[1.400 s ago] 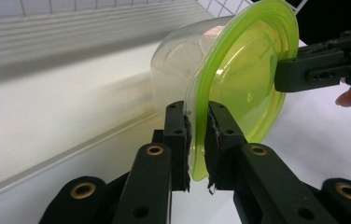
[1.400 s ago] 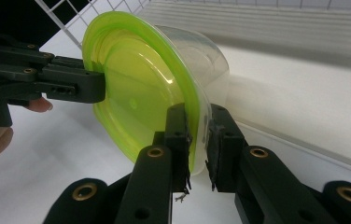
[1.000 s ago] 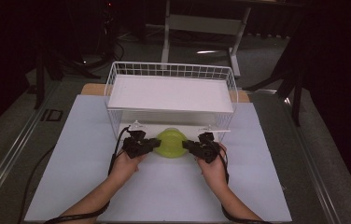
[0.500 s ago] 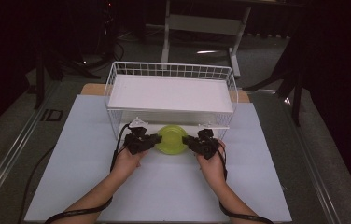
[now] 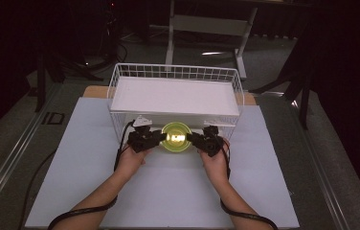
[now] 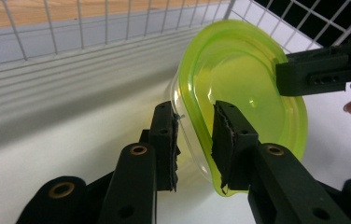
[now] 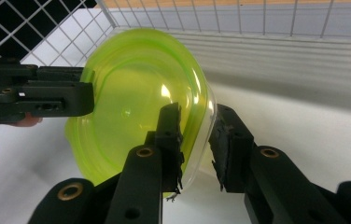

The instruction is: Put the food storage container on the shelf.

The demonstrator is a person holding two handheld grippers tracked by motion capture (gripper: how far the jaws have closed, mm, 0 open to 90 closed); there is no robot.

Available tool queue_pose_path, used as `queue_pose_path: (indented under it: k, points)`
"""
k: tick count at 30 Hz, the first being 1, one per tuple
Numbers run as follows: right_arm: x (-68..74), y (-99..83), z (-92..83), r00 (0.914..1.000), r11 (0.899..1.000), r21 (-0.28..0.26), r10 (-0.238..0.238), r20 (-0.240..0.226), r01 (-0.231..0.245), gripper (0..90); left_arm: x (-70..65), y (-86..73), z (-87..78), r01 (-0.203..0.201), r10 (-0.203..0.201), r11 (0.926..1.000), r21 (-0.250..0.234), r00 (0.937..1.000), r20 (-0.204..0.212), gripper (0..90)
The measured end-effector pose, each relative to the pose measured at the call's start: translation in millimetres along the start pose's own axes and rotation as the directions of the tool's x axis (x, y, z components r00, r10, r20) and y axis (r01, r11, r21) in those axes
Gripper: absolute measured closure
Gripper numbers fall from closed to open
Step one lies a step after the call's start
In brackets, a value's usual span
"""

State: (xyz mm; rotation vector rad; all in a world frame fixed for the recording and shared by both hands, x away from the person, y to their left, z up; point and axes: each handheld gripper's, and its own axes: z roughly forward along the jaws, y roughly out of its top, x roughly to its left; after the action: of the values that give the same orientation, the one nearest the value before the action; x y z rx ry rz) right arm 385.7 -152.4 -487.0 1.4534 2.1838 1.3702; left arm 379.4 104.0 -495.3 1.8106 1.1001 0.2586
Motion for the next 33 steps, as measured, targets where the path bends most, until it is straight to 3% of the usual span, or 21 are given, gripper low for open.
queue_pose_path:
  k: [4, 7, 8, 10, 11, 18, 21, 23, 25, 26, 27, 33]
  points:
    - [0.0, 4.2, 2.9, 0.9995, 1.0, 0.005, 0.028, 0.012, -0.028, 71.8, 5.8, 1.2, 3.1, 0.016, -0.016, 0.9997, -0.019, 0.9999, 0.0, 69.9]
    - [0.7, 6.6, 5.1, 0.9987, 0.999, 0.009, 0.038, 0.033, -0.039, 70.4, 10.5, 1.8, 5.8, 0.055, -0.055, 0.9981, -0.028, 0.9983, 0.02, 69.2]
    - [-1.3, 7.0, 7.4, 0.9991, 1.0, -0.013, -0.004, 0.042, 0.004, 69.5, 12.3, 1.4, 6.7, 0.067, -0.066, 0.9973, -0.031, 0.9977, 0.017, 68.9]
    - [1.3, 7.0, 10.0, 0.9972, 0.999, -0.021, -0.029, 0.069, 0.031, 65.2, 12.7, 0.7, 8.0, 0.052, -0.053, 0.9974, -0.05, 0.9986, -0.007, 65.2]
    - [1.6, 6.6, 11.8, 0.9952, 0.998, -0.027, -0.051, 0.084, 0.053, 63.9, 11.8, 0.6, 8.8, 0.072, -0.072, 0.9959, -0.055, 0.9974, -0.003, 64.4]
    - [2.5, 6.3, 18.1, 0.9901, 0.995, -0.056, -0.073, 0.12, 0.081, 61.1, 13.0, -2.0, 11.6, 0.042, -0.047, 0.9943, -0.098, 0.9979, -0.044, 59.7]
    - [1.1, 5.7, 18.4, 0.9904, 0.995, -0.066, -0.07, 0.119, 0.078, 59.1, 14.2, -3.1, 10.8, 0.052, -0.057, 0.9934, -0.102, 0.9975, -0.042, 57.5]
    - [0.6, 4.8, 17.9, 0.9937, 0.997, -0.065, -0.04, 0.105, 0.047, 58.7, 14.0, -3.8, 9.3, 0.048, -0.052, 0.9929, -0.109, 0.998, -0.035, 57.5]
    - [1.9, 4.9, 15.7, 0.9935, 0.995, -0.074, -0.054, 0.1, 0.062, 58.4, 12.5, -4.3, 6.0, 0.035, -0.039, 0.9919, -0.122, 0.9988, -0.031, 57.5]
    - [2.1, 5.1, 15.3, 0.9949, 0.996, -0.072, -0.048, 0.089, 0.054, 57.9, 12.5, -4.0, 4.4, 0.037, -0.04, 0.9919, -0.121, 0.9989, -0.026, 57.5]
    - [4.6, 4.3, 14.0, 0.9962, 0.998, -0.054, -0.014, 0.085, 0.018, 57.9, 12.8, -3.5, 3.4, 0.043, -0.046, 0.9918, -0.12, 0.9988, -0.02, 56.9]
    - [2.3, -1.3, 11.4, 0.9944, 0.994, -0.083, -0.059, 0.088, 0.067, 56.2, 15.0, -5.9, -5.5, 0.05, -0.051, 0.9905, -0.128, 0.9986, -0.011, 54.5]
